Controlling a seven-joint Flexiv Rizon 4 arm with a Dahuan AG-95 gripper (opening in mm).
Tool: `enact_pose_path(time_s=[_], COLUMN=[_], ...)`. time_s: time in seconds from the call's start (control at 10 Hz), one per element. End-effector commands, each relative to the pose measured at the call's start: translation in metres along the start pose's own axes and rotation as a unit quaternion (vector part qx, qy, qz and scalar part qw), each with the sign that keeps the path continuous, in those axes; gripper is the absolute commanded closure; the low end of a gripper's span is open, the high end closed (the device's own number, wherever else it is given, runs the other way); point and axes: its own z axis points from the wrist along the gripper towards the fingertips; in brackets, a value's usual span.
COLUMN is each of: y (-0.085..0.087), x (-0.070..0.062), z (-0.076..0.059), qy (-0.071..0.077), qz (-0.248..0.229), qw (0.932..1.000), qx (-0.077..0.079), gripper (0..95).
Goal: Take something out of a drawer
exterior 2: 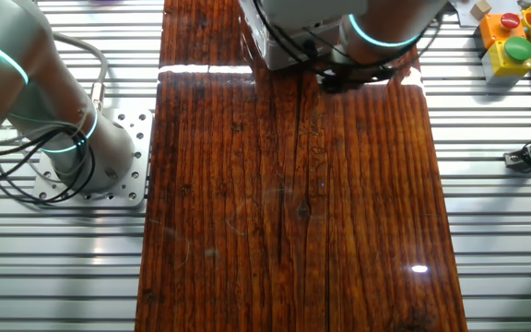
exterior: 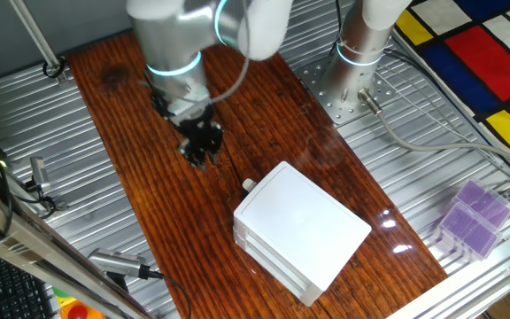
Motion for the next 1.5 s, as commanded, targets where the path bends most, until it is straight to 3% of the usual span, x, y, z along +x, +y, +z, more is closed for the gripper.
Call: enact_pose_path(time_s=[0.1, 0.2, 0.9, 1.5], y=[0.004, 0.005, 0.012, 0.020], x=[-0.018, -0.025, -0.043, -0.068], z=[0.009, 0.014, 0.021, 0.032], qy=[0.007, 0.007, 0.002, 0.005], qz=[0.007, 0.007, 0.029, 0.045], qw=[0.9999, 0.9999, 0.9996, 0.9989], qx=[0.003, 0.003, 0.006, 0.014], gripper=[76.0, 57.0, 57.0, 57.0])
